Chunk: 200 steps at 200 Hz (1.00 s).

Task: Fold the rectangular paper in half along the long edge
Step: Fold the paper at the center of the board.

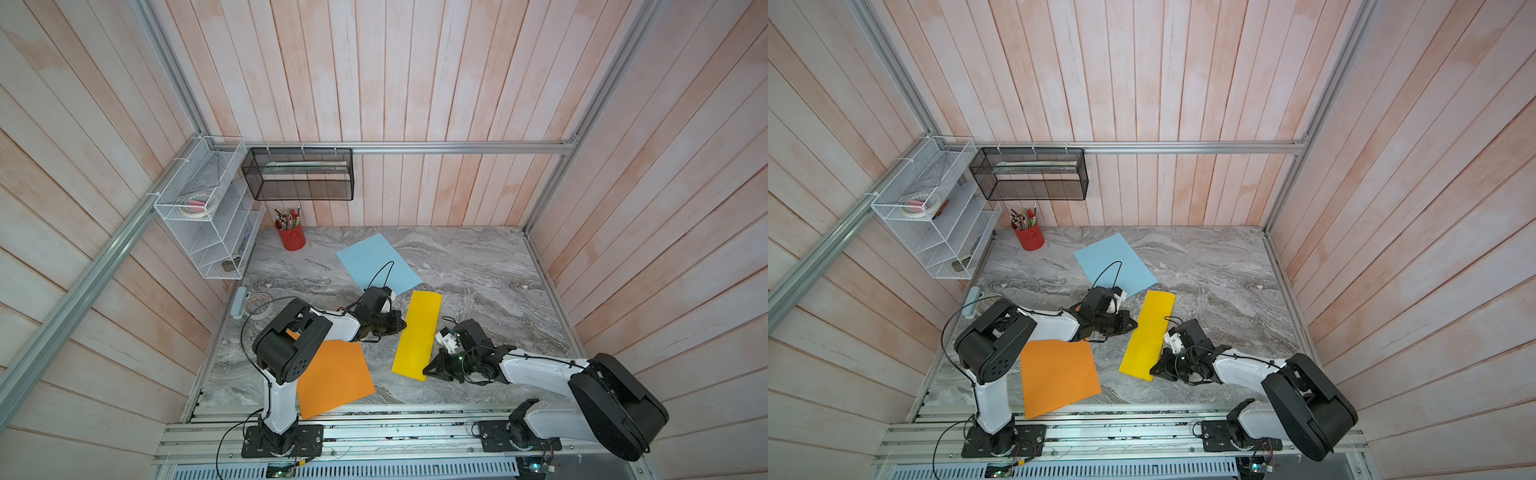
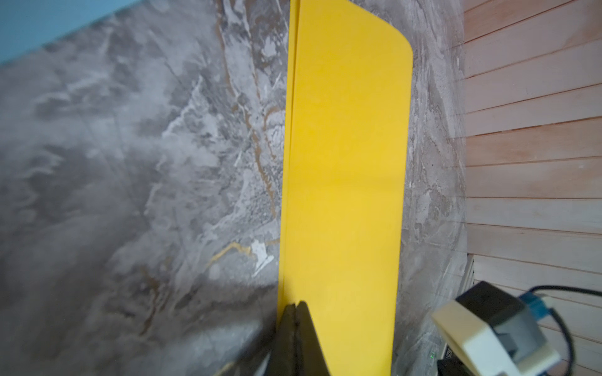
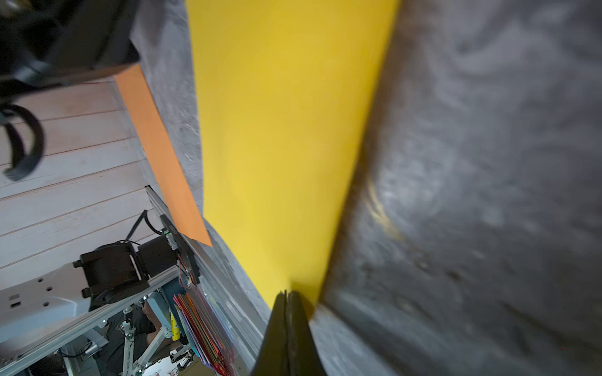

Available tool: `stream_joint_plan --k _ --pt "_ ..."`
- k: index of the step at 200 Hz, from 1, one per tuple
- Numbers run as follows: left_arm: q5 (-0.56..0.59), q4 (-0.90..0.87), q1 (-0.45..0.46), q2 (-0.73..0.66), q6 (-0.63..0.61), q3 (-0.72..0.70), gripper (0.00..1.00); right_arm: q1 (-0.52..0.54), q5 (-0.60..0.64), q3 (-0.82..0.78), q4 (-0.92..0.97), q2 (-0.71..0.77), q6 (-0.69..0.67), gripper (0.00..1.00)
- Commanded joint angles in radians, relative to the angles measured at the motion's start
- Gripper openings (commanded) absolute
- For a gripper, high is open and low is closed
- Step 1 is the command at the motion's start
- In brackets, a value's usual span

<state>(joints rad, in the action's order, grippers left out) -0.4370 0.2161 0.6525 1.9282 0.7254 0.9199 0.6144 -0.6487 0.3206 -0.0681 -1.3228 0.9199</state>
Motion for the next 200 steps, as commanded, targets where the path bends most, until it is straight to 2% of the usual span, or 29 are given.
stream_joint_plan --k 1,44,61,82,96,131,156,200 --pt "0.033 -0.114 -0.005 0.059 -0.018 -0.010 0.00 0.000 0.006 -0.061 0.059 -0.003 -0.035 0.00" --pt "0.035 -0.115 -0.005 0.060 -0.020 -0.006 0.00 -0.090 0.031 -0.047 0.255 0.164 -0.103 0.00" --pt "0.033 -0.116 -0.005 0.061 -0.020 -0.003 0.00 -0.110 0.042 0.000 0.259 0.208 -0.098 0.00" --pt "0.032 -0.114 -0.006 0.055 -0.018 -0.005 0.00 -0.120 0.043 0.019 0.190 0.195 -0.086 0.00" --pt "0.031 -0.112 -0.004 0.051 -0.017 -0.007 0.00 -0.132 0.012 0.000 0.091 0.172 -0.070 0.18" --pt "0.027 -0.101 -0.005 0.047 -0.010 -0.014 0.00 -0.162 -0.045 -0.068 -0.157 0.154 -0.006 0.39" --pt "0.027 -0.099 -0.005 0.050 -0.009 -0.015 0.00 -0.160 -0.049 -0.082 -0.205 0.146 -0.018 0.43" --pt "0.023 -0.090 -0.005 0.057 -0.007 -0.016 0.00 -0.149 -0.025 -0.148 -0.269 0.131 -0.003 0.44"
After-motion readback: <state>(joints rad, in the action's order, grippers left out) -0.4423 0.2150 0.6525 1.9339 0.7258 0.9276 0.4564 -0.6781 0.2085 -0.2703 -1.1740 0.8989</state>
